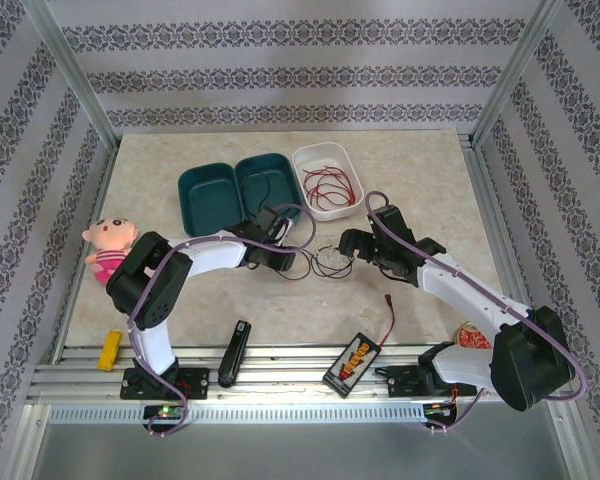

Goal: Untangle the cables

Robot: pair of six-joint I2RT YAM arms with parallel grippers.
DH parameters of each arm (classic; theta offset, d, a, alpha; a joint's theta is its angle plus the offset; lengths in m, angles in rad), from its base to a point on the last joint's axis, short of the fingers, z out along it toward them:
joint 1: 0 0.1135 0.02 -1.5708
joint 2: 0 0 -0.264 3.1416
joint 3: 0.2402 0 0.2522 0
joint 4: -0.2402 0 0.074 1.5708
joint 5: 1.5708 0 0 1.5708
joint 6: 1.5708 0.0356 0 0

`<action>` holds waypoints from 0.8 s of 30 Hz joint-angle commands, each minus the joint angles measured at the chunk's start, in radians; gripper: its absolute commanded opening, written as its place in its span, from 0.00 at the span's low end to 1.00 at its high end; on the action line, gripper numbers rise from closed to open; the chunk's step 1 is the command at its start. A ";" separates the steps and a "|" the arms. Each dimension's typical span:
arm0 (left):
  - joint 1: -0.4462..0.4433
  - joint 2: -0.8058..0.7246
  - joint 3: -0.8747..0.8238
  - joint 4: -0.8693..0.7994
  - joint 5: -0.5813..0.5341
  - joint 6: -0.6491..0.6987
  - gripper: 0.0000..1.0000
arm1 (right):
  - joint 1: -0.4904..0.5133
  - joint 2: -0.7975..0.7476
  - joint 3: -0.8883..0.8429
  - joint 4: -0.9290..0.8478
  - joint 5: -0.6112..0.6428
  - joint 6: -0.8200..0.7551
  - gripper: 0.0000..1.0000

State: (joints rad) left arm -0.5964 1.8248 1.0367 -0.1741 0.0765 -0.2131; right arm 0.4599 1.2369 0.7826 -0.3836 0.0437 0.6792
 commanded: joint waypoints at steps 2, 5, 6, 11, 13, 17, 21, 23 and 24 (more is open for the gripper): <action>-0.011 0.034 0.043 -0.005 -0.053 0.023 0.55 | -0.012 -0.004 -0.007 0.018 0.017 0.008 0.98; -0.011 0.059 0.064 -0.018 -0.052 0.024 0.52 | -0.013 -0.007 -0.002 0.017 0.019 0.006 0.98; -0.011 0.066 0.069 -0.021 -0.049 0.024 0.49 | -0.013 -0.008 -0.003 0.017 0.021 0.006 0.98; -0.011 0.083 0.080 -0.027 -0.030 0.024 0.38 | -0.013 -0.014 -0.003 0.017 0.027 0.007 0.98; -0.012 0.083 0.081 -0.025 -0.017 0.022 0.31 | -0.015 -0.016 -0.005 0.019 0.029 0.010 0.98; -0.013 0.085 0.078 -0.023 0.000 0.011 0.18 | -0.015 -0.011 -0.006 0.022 0.034 0.015 0.98; -0.014 0.076 0.069 -0.022 0.014 -0.001 0.04 | -0.016 -0.014 -0.015 0.043 0.050 0.028 0.98; -0.014 0.063 0.063 -0.022 0.012 -0.005 0.00 | -0.017 -0.013 -0.021 0.055 0.057 0.033 0.98; -0.015 0.054 0.058 -0.024 0.007 -0.006 0.00 | -0.017 -0.011 -0.023 0.065 0.053 0.033 0.98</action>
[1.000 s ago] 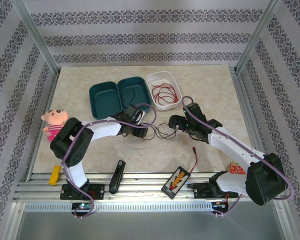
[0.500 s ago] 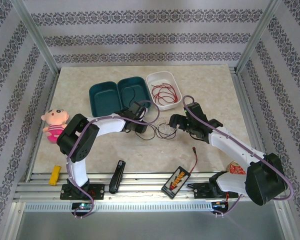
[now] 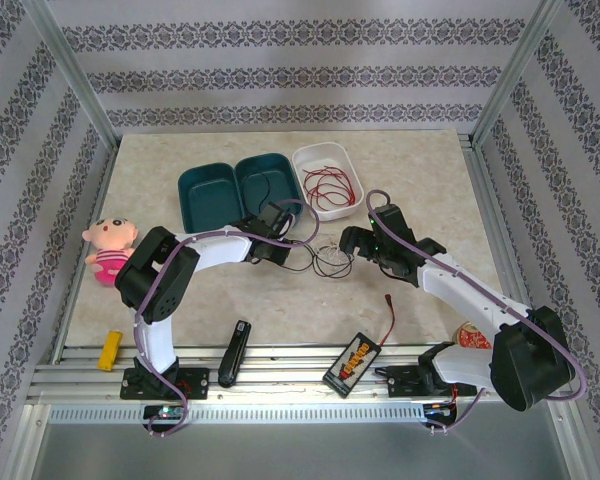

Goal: Untangle the cables

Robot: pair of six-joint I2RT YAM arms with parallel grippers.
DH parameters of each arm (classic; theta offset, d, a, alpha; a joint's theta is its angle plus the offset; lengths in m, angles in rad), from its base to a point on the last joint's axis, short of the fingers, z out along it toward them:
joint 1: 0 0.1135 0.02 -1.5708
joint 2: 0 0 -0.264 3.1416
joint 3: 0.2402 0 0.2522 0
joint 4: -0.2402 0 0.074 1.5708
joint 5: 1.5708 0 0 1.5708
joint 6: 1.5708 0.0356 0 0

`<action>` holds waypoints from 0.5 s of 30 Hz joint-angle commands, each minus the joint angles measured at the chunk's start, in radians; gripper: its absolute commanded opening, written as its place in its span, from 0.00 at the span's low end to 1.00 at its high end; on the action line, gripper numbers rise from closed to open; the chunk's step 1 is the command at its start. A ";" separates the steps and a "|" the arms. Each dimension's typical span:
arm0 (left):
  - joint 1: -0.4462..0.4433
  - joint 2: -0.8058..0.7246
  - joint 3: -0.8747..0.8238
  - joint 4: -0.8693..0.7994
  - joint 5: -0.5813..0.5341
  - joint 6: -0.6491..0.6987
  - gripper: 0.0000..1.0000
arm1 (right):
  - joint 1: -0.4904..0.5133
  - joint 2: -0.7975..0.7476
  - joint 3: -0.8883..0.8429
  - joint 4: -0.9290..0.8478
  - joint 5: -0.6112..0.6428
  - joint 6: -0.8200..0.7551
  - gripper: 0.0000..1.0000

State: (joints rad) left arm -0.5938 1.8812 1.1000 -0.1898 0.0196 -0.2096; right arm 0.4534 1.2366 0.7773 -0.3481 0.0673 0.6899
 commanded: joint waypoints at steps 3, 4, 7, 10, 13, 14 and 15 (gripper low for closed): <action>-0.018 -0.042 -0.024 -0.010 0.048 -0.017 0.00 | -0.007 -0.006 -0.027 0.050 0.024 0.024 0.98; -0.019 -0.058 -0.031 -0.008 0.044 -0.019 0.00 | -0.006 -0.002 -0.029 0.054 0.025 0.025 0.98; -0.022 -0.127 -0.067 -0.008 0.014 -0.014 0.00 | -0.007 0.005 -0.029 0.055 0.030 0.025 0.98; -0.026 -0.201 -0.100 -0.010 -0.011 -0.003 0.00 | -0.005 0.018 -0.027 0.061 0.033 0.025 0.98; -0.029 -0.263 -0.132 -0.002 -0.022 0.007 0.00 | -0.002 0.036 -0.023 0.061 0.035 0.025 0.98; -0.031 -0.284 -0.139 -0.001 -0.028 0.007 0.00 | 0.000 0.044 -0.020 0.061 0.037 0.025 0.98; -0.033 -0.301 -0.146 -0.002 -0.032 0.006 0.00 | 0.004 0.051 -0.015 0.061 0.041 0.024 0.98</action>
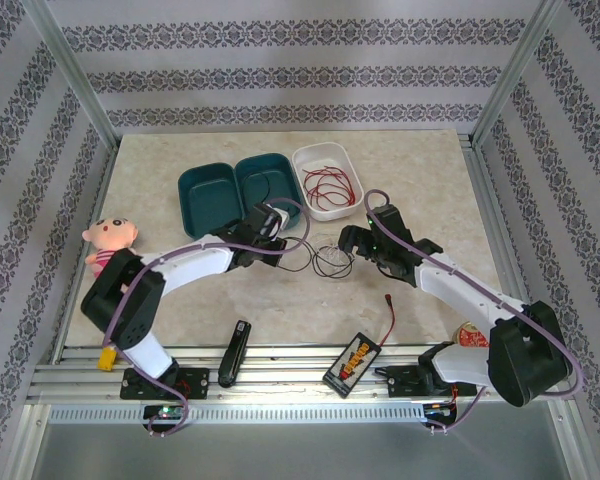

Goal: Untangle the cables

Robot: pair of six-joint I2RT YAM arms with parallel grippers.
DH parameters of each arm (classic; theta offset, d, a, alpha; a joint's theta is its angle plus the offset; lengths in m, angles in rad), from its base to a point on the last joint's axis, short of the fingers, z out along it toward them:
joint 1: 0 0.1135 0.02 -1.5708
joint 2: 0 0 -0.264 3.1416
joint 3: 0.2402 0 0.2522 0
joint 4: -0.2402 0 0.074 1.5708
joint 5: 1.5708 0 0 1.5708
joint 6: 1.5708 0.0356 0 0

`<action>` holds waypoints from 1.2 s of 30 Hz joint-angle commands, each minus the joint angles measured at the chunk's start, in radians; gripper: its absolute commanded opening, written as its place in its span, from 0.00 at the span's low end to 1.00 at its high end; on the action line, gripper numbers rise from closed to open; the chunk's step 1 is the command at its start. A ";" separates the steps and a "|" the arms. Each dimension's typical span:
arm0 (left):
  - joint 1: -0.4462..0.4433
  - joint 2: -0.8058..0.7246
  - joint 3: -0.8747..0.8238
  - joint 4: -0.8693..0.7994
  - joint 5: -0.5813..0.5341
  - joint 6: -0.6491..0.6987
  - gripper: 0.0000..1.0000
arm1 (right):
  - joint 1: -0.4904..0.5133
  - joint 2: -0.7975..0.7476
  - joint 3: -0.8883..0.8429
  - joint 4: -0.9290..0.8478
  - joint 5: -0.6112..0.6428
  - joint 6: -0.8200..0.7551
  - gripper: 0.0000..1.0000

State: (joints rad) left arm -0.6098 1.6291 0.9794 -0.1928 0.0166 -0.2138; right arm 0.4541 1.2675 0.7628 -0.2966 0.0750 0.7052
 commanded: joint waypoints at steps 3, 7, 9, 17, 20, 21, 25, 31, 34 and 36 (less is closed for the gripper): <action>-0.018 -0.095 -0.040 -0.011 -0.038 0.007 0.00 | 0.020 0.049 0.018 -0.001 0.051 -0.002 0.98; -0.019 -0.175 -0.070 -0.009 -0.050 0.011 0.00 | 0.037 0.085 0.042 -0.014 0.072 -0.010 0.98; -0.019 -0.222 -0.089 0.004 -0.039 0.027 0.00 | 0.039 0.105 0.052 -0.014 0.077 -0.011 0.98; -0.019 -0.332 -0.115 0.045 0.042 0.089 0.00 | 0.061 0.215 0.131 -0.029 0.078 -0.047 0.98; -0.019 -0.345 -0.110 0.051 0.064 0.097 0.00 | 0.082 0.254 0.162 -0.033 0.058 -0.072 0.98; -0.019 -0.349 -0.107 0.053 0.065 0.097 0.00 | 0.088 0.267 0.172 -0.036 0.053 -0.077 0.98; -0.019 -0.364 -0.096 0.056 0.083 0.097 0.00 | 0.097 0.309 0.200 -0.045 0.018 -0.091 0.98; -0.019 -0.423 -0.107 0.089 0.095 0.099 0.00 | 0.095 0.379 0.222 -0.088 -0.009 -0.105 0.98; -0.019 -0.461 -0.117 0.111 0.090 0.097 0.00 | 0.090 0.411 0.228 -0.111 -0.012 -0.103 0.98; -0.019 -0.486 -0.123 0.124 0.089 0.095 0.00 | 0.082 0.427 0.228 -0.119 -0.014 -0.101 0.98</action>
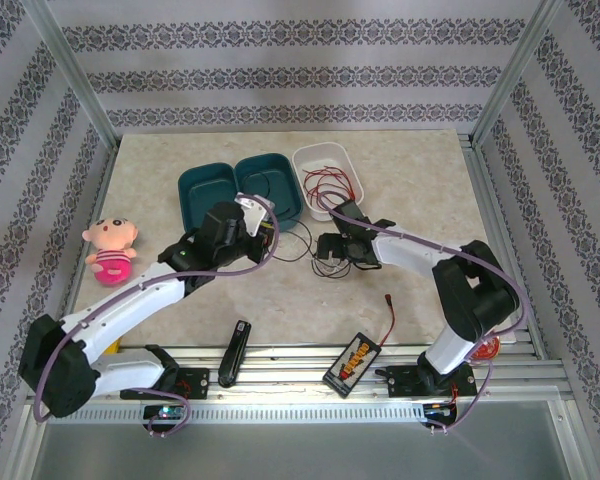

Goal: Untangle the cables

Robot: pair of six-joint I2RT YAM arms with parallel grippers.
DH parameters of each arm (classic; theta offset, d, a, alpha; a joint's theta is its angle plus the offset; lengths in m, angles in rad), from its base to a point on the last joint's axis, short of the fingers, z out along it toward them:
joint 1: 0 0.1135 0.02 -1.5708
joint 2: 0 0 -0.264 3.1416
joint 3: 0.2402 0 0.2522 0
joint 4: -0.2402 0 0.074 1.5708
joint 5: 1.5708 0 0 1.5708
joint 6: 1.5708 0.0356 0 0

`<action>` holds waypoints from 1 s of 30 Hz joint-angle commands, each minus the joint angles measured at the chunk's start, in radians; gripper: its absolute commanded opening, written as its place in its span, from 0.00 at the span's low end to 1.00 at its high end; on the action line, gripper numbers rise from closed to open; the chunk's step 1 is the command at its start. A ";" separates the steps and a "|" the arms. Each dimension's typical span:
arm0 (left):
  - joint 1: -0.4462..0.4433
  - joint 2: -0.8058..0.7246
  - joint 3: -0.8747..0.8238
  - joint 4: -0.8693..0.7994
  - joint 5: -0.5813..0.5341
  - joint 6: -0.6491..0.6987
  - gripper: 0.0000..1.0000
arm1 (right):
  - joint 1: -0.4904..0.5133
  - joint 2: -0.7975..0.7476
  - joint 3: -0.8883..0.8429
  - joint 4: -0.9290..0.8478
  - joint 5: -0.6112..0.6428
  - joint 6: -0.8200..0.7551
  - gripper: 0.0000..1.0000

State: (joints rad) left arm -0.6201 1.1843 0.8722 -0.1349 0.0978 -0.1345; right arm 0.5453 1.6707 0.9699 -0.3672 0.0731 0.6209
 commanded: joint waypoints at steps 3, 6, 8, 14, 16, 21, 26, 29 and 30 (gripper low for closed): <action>-0.009 -0.078 -0.019 0.085 -0.001 0.013 0.00 | -0.028 0.044 0.015 -0.040 -0.039 -0.017 0.98; -0.007 -0.108 -0.009 0.079 -0.022 0.016 0.00 | -0.049 0.055 0.010 -0.038 -0.050 -0.012 0.98; -0.006 -0.115 0.000 0.064 -0.024 0.031 0.00 | -0.059 0.050 -0.002 -0.023 -0.070 -0.006 0.98; 0.008 -0.110 0.085 -0.057 -0.100 0.057 0.00 | -0.080 0.025 -0.025 -0.017 -0.078 0.001 0.98; 0.028 -0.130 0.143 -0.089 -0.119 0.074 0.00 | -0.088 0.017 -0.037 -0.017 -0.078 0.001 0.98; 0.049 -0.174 0.286 -0.095 -0.044 0.120 0.00 | -0.105 0.006 -0.058 -0.003 -0.073 0.006 0.98; 0.049 -0.218 0.366 -0.054 -0.016 0.135 0.00 | -0.114 0.014 -0.077 0.030 -0.080 0.018 0.98; 0.048 -0.248 0.387 0.001 -0.054 0.129 0.00 | -0.116 0.021 -0.085 0.040 -0.082 0.023 0.98; 0.049 -0.262 0.386 0.030 -0.062 0.125 0.00 | -0.117 0.023 -0.087 0.043 -0.085 0.023 0.98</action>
State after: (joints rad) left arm -0.5758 0.9440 1.2385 -0.1841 0.0513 -0.0280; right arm 0.4469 1.6867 0.9176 -0.3244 -0.0212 0.6300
